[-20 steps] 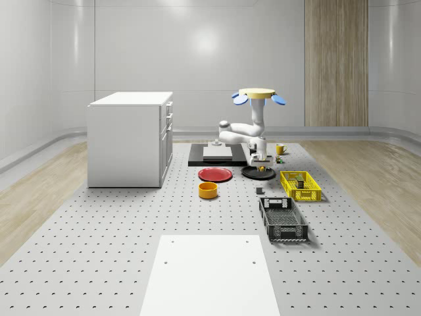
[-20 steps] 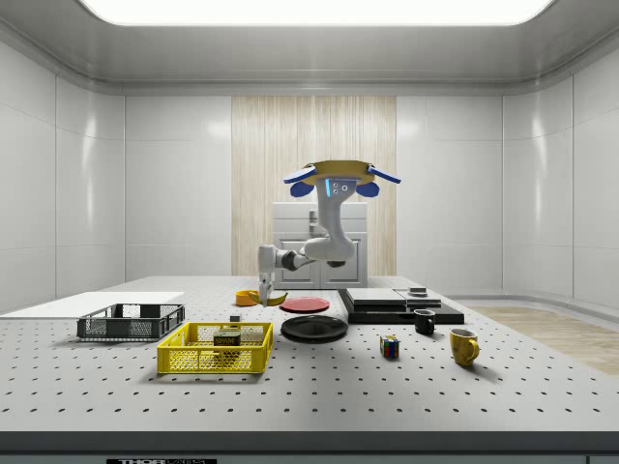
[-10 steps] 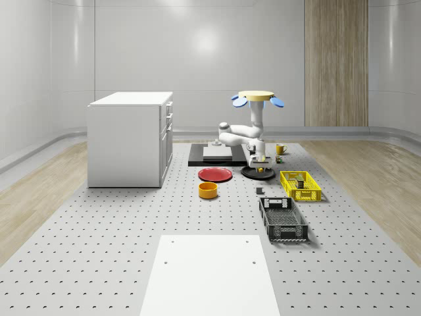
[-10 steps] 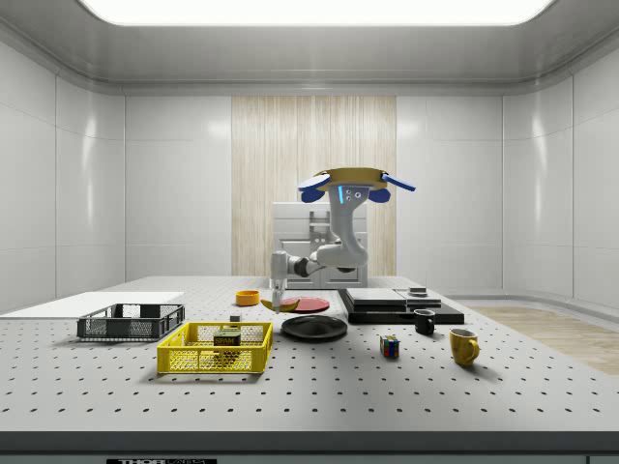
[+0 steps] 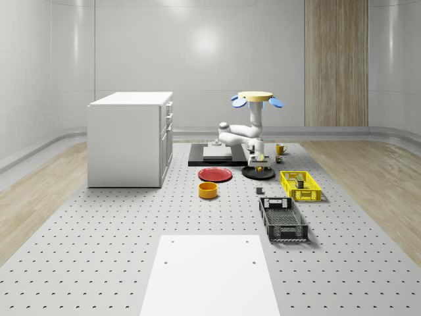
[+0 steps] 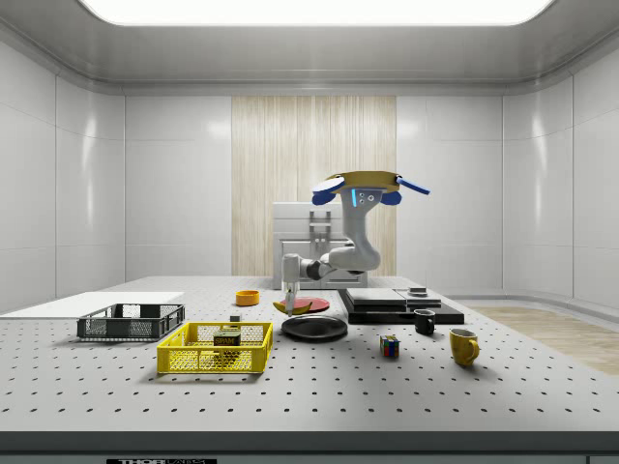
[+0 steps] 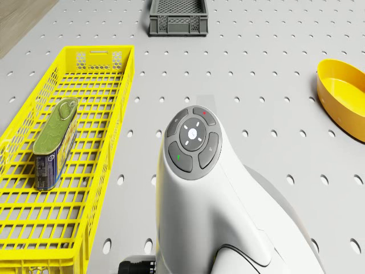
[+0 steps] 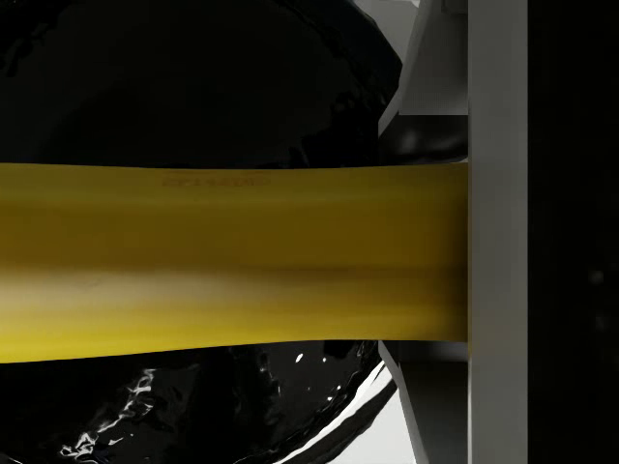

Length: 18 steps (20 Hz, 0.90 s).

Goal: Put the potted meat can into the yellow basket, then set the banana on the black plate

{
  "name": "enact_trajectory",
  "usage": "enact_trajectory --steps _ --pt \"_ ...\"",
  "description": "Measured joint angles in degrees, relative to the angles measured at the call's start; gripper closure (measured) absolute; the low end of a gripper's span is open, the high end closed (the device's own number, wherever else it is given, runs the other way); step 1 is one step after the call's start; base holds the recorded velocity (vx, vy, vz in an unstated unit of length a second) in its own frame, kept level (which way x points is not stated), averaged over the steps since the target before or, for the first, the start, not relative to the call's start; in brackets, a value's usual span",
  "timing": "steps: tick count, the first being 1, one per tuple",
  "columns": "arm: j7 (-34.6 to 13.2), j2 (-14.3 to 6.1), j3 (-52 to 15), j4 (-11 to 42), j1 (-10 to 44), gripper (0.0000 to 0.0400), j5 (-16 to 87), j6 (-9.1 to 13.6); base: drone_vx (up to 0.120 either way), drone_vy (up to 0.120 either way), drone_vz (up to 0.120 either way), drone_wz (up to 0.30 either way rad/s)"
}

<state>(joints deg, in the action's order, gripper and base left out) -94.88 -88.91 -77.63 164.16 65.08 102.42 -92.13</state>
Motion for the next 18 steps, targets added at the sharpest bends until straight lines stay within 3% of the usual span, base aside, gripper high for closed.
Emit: enact_trajectory --steps 13,18 --pt "0.0 -0.2 0.0 0.0 0.0 0.021 -0.1 -0.1 -0.12 0.0 0.0 0.0" --pt "-0.1 -0.3 1.2 -0.2 0.2 0.021 1.1 -0.6 -0.008 0.0 0.0 0.0"
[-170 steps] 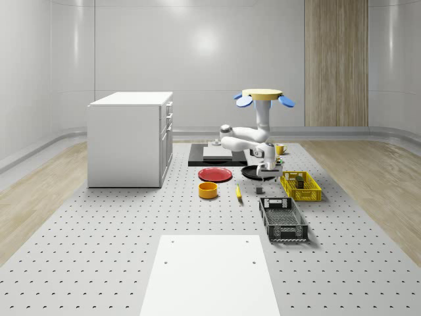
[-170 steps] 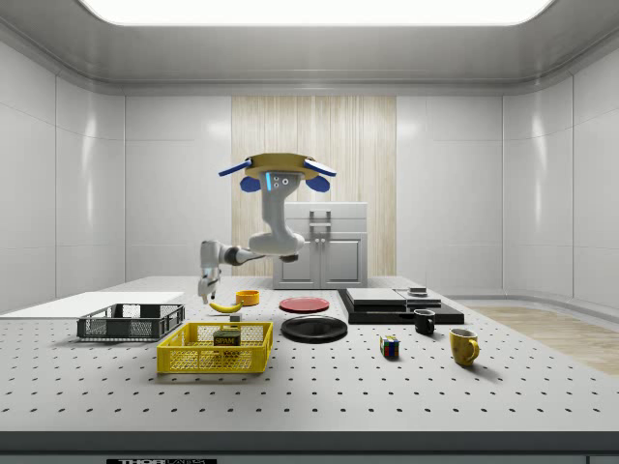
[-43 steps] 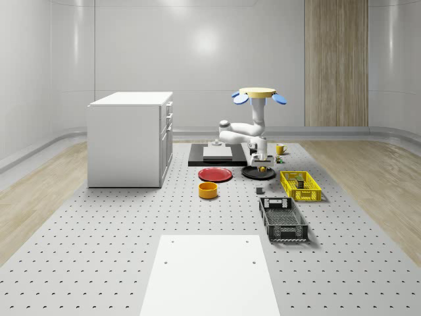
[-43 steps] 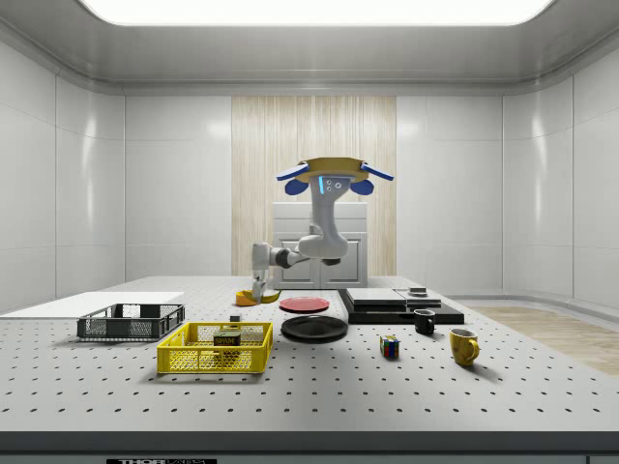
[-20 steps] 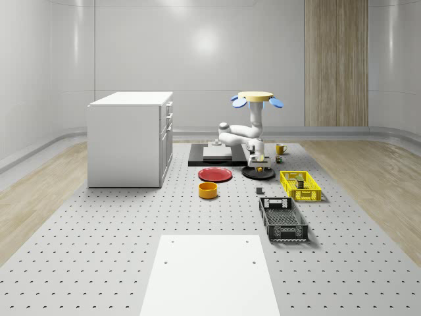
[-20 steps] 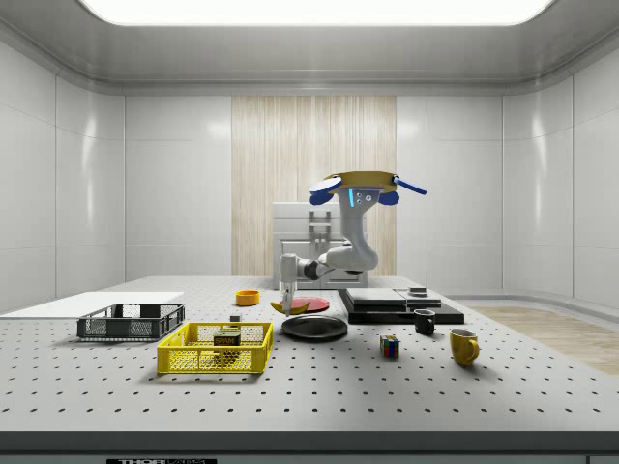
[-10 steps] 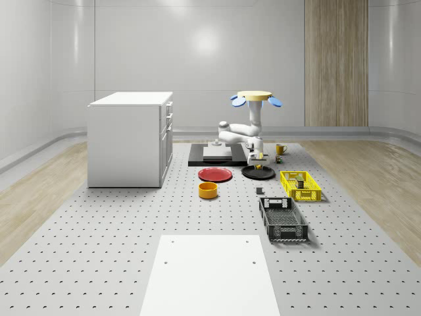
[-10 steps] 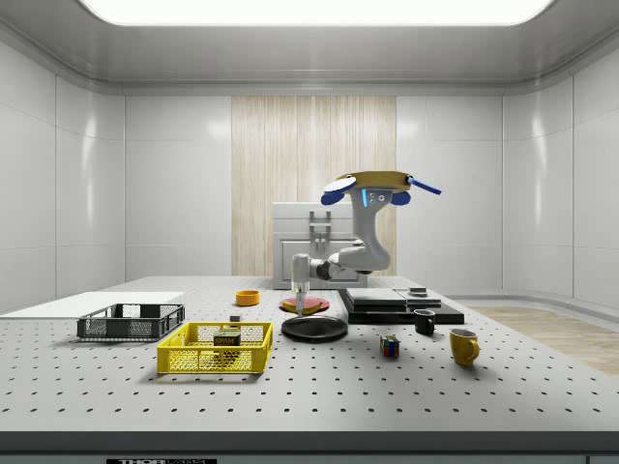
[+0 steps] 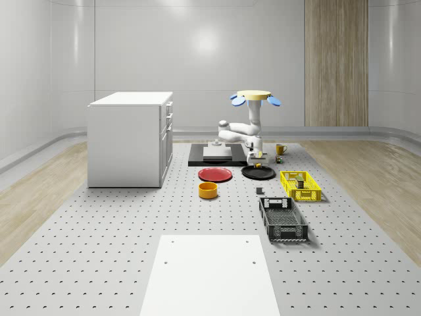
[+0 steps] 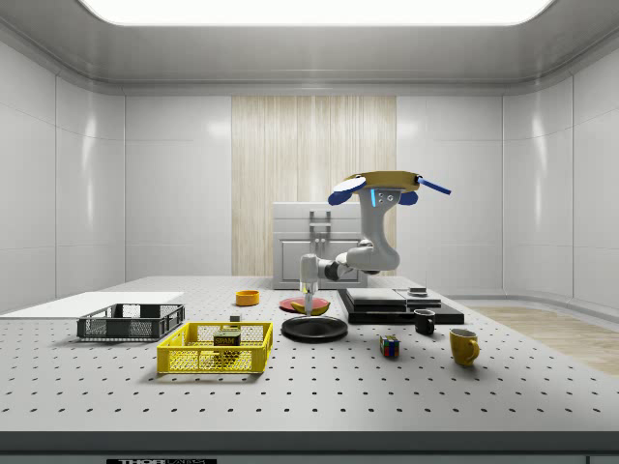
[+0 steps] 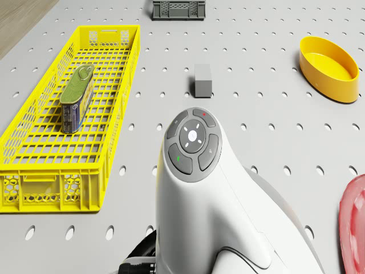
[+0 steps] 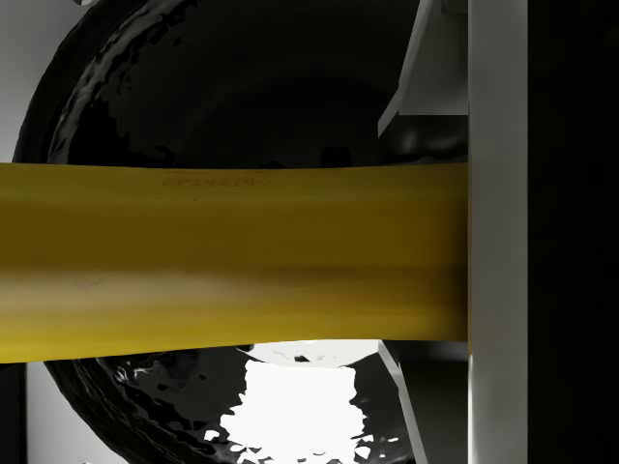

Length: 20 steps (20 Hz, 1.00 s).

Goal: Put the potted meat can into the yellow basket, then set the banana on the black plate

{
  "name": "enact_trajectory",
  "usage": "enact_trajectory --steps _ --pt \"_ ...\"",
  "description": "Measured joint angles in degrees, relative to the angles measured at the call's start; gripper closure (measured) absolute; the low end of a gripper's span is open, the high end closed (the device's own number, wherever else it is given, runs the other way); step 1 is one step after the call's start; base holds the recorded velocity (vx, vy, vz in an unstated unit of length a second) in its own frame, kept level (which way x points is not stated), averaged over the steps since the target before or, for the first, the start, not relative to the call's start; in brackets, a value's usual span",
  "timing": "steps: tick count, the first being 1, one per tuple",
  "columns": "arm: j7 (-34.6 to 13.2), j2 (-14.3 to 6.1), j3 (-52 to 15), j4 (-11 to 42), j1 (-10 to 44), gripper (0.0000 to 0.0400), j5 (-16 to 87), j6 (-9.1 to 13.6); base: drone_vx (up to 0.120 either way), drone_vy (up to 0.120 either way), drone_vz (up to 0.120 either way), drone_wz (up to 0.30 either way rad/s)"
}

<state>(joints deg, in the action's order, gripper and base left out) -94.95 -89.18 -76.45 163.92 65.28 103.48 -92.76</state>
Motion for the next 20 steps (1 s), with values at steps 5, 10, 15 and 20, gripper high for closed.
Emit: enact_trajectory --steps 5,10,15,20 --pt "0.0 -0.1 3.1 -0.7 0.5 0.021 2.9 -1.1 0.0 0.0 0.0 0.0" --pt "0.0 0.0 5.7 -1.4 0.9 0.021 5.4 -1.9 0.0 0.0 0.0 0.0" --pt "2.7 0.4 8.5 -2.6 0.7 0.0233 7.9 -4.1 0.0 0.0 0.0 0.0" --pt "-2.1 4.5 9.0 -0.6 2.1 0.0092 15.2 0.3 0.0 0.0 0.0 0.0"
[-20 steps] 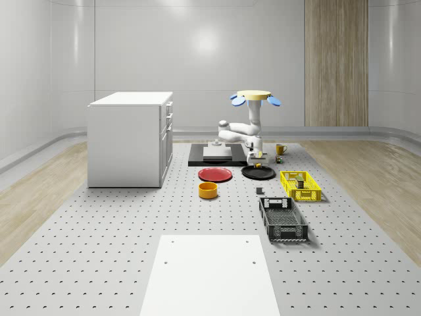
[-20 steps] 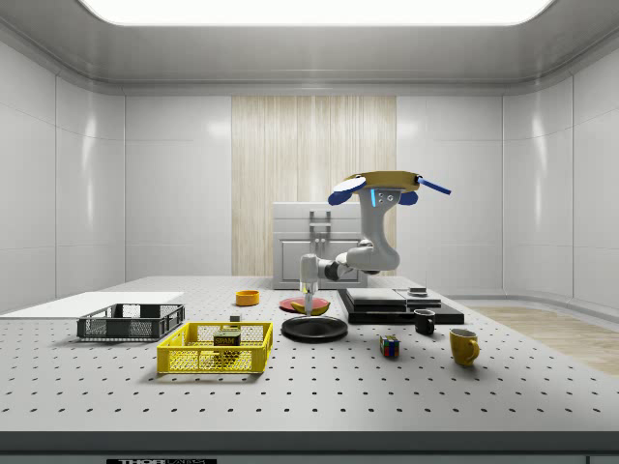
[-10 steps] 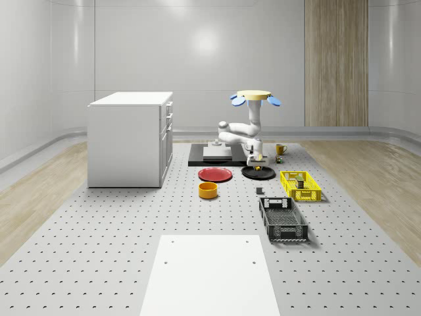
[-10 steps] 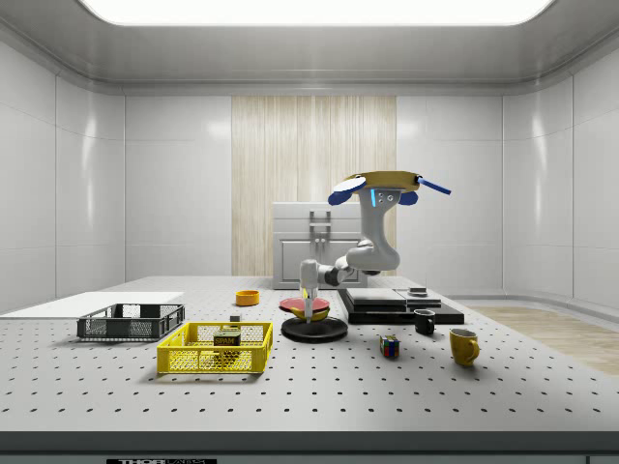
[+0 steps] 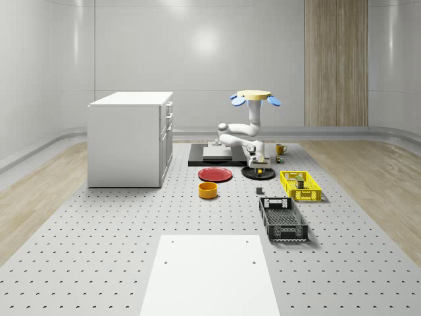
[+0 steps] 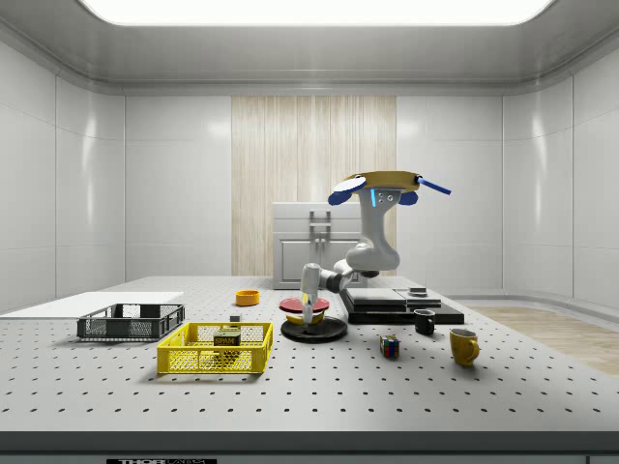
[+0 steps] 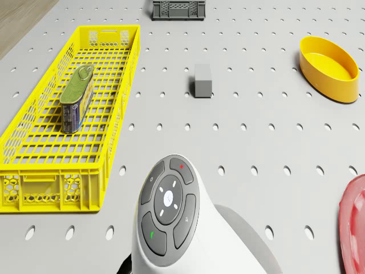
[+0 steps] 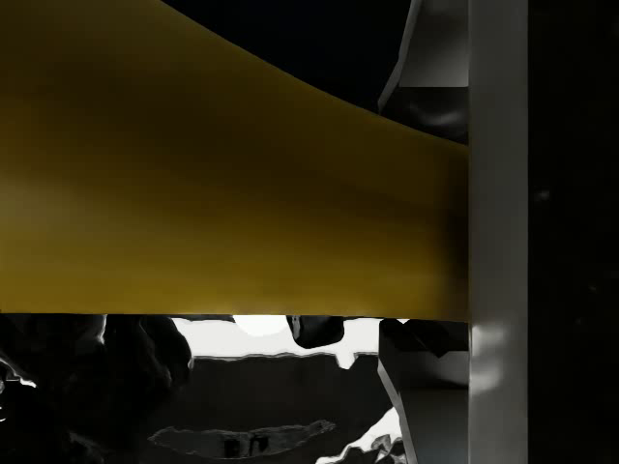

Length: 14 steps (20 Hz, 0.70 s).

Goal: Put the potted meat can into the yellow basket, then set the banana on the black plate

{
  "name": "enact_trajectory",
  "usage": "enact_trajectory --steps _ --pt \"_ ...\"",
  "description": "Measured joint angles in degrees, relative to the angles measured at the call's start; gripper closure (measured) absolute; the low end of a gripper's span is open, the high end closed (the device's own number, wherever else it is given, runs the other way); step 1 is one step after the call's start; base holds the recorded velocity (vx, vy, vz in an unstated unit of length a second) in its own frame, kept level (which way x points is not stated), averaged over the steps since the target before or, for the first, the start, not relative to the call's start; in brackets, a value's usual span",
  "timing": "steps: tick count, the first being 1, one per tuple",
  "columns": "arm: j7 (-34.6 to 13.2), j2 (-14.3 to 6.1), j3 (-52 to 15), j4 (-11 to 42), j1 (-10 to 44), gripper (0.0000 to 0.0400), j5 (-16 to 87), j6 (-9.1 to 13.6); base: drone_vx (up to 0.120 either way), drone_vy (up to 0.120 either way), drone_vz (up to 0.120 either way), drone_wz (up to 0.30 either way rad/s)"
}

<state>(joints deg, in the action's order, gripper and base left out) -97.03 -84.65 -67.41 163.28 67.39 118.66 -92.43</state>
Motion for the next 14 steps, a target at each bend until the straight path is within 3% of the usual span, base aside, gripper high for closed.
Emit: enact_trajectory --steps 5,14 --pt "2.2 0.6 -2.9 0.3 -2.2 0.0026 -6.0 2.2 0.0 0.0 0.0 0.0" --pt "3.1 0.4 -8.9 1.1 -3.3 0.0003 -13.6 4.2 0.0 0.0 0.0 0.0"
